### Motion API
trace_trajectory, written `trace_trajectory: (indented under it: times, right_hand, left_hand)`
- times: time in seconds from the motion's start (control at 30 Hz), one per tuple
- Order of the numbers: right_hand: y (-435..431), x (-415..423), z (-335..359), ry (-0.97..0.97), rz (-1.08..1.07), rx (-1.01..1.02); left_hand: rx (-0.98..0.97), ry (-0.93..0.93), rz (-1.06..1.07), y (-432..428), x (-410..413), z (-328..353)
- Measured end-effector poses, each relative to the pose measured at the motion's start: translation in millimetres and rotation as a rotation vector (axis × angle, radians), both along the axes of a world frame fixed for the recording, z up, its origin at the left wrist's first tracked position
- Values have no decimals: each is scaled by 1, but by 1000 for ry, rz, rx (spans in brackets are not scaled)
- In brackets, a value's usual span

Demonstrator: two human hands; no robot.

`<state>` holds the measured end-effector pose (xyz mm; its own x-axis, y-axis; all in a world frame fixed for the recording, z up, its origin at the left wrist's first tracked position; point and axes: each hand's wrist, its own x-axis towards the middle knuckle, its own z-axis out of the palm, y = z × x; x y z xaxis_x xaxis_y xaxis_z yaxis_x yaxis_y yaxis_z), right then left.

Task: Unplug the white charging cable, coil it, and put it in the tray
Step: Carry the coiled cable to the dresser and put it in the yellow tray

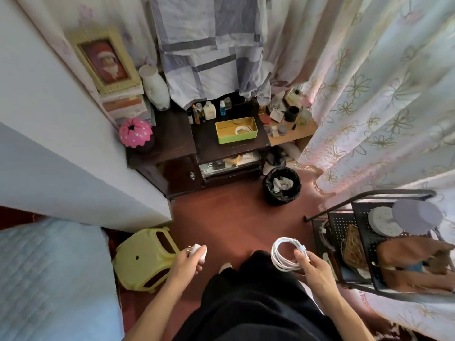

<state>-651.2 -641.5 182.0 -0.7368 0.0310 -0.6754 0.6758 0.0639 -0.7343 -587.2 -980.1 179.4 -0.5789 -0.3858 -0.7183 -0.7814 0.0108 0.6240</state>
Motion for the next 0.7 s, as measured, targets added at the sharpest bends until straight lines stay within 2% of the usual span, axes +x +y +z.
trace_trajectory:
  times: [0.3,0.7]
  right_hand:
    - [-14,-156,-16,-47,-66,-79]
    - [-53,-333,19,-21,60,-89]
  left_hand:
    - [-27,-40,-63,-4,-159,-20]
    - [-24,-38,39,-13,-303,1]
